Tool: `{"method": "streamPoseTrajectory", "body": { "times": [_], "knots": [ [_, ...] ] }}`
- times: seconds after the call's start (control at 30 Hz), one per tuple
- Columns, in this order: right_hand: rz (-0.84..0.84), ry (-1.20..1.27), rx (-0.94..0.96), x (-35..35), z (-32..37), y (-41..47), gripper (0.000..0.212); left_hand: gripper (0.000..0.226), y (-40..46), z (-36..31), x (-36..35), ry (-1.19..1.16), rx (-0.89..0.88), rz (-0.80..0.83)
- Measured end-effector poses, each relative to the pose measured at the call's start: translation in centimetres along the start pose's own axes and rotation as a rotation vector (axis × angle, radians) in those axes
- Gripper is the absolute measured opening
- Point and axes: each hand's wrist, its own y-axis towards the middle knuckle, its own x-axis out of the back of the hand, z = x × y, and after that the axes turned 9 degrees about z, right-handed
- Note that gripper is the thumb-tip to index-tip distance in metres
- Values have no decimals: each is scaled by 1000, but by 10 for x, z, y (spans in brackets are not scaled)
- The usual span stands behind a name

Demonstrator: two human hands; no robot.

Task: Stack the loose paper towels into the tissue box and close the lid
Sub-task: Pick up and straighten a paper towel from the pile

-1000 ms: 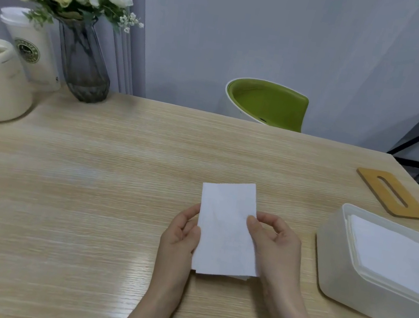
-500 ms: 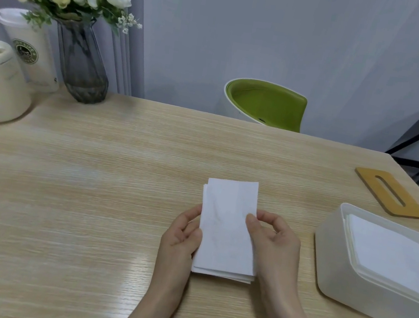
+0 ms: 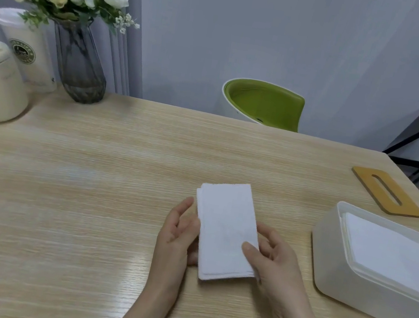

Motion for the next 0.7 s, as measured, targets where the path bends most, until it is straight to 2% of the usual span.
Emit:
{"method": "streamPoseTrajectory", "body": {
  "times": [0.13, 0.2, 0.3, 0.37, 0.43, 0.5, 0.57, 0.63, 0.7],
  "knots": [
    [54, -390, 65, 16, 10, 1, 39, 46, 10, -11, 7, 72, 13, -23],
    [78, -556, 117, 22, 18, 2, 40, 58, 16, -17, 12, 196, -6, 21],
    [50, -683, 210, 24, 28, 5, 36, 58, 22, -25, 18, 394, -47, 123],
    [12, -692, 285, 22, 29, 6, 33, 55, 22, -27, 17, 449, -61, 186],
    [-41, -524, 327, 19, 26, 5, 33, 53, 21, -25, 15, 436, -102, 198],
    [-111, -362, 337, 17, 19, 4, 33, 51, 19, -22, 13, 389, -171, 134],
    [-135, -301, 310, 18, 10, 2, 32, 47, 17, -18, 11, 303, -205, 56],
    [-103, -321, 279, 19, 1, 0, 25, 46, 14, -14, 10, 237, -208, 23],
    [-111, -460, 265, 22, -6, -1, 20, 47, 11, -11, 8, 244, -217, 35]
  ]
}}
